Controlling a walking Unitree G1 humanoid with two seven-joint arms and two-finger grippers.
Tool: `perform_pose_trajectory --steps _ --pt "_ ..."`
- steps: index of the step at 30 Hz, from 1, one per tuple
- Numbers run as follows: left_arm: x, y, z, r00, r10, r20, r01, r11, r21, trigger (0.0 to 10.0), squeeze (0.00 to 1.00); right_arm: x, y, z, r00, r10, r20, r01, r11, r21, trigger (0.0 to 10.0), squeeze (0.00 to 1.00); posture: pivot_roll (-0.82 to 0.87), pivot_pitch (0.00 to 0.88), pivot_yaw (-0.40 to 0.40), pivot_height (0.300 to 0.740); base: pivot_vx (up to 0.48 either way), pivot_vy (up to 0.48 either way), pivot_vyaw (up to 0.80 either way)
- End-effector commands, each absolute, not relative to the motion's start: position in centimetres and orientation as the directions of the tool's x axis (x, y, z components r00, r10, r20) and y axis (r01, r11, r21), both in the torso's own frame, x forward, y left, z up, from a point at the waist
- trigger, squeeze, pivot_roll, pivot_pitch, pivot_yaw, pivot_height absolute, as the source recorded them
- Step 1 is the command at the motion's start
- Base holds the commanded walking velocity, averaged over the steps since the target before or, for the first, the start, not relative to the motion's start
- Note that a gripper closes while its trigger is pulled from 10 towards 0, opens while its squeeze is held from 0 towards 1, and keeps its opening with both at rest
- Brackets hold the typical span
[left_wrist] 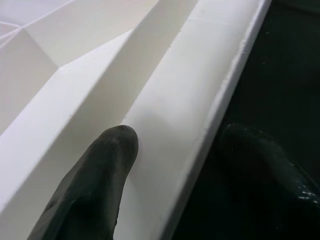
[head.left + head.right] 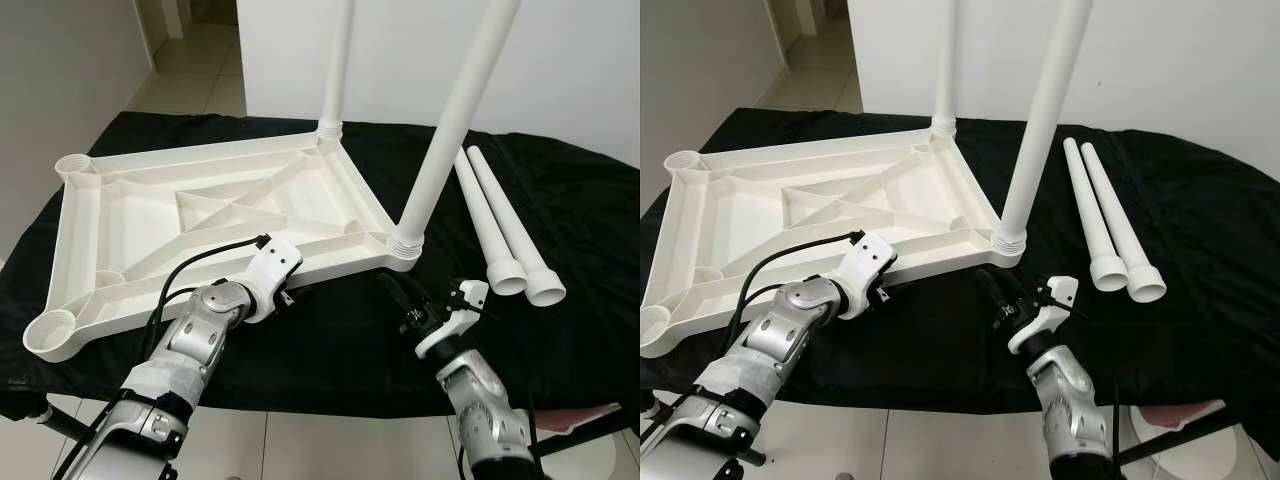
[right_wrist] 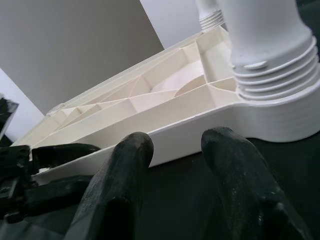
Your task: Building children table
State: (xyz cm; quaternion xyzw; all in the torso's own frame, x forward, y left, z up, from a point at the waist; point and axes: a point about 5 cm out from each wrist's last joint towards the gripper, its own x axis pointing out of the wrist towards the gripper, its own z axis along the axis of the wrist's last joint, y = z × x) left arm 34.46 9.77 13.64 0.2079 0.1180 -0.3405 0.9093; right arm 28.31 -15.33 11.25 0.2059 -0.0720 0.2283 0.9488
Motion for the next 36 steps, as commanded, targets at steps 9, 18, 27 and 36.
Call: perform_pose_trajectory --steps 9,18,27,36 --pt "34.8 11.0 11.6 0.869 -0.337 -0.363 0.461 0.816 0.348 0.0 0.00 28.0 -15.9 12.1 0.904 0.363 0.225 -0.423 0.830 0.364 10.0 0.00 0.02 0.081 0.010 0.740 0.000 0.000 0.00" --pt "35.0 8.3 13.0 0.871 -0.400 -0.286 0.480 0.819 0.315 0.0 0.00 28.0 -15.3 12.5 0.907 0.368 0.203 -0.419 0.831 0.365 10.0 0.00 0.03 0.075 -0.010 0.740 0.000 0.000 0.00" --pt "33.7 1.8 14.2 0.792 -0.570 -0.220 0.611 0.747 0.263 10.0 0.00 28.3 -14.6 12.9 0.906 0.373 0.199 -0.422 0.827 0.372 10.0 0.00 0.02 0.073 -0.017 0.740 0.000 0.000 0.00" --pt "32.2 0.2 14.6 0.687 -0.706 -0.175 0.725 0.650 0.228 10.0 1.00 28.2 -14.7 12.8 0.911 0.366 0.191 -0.412 0.832 0.370 10.0 0.00 0.01 0.075 -0.011 0.740 0.000 0.000 0.00"
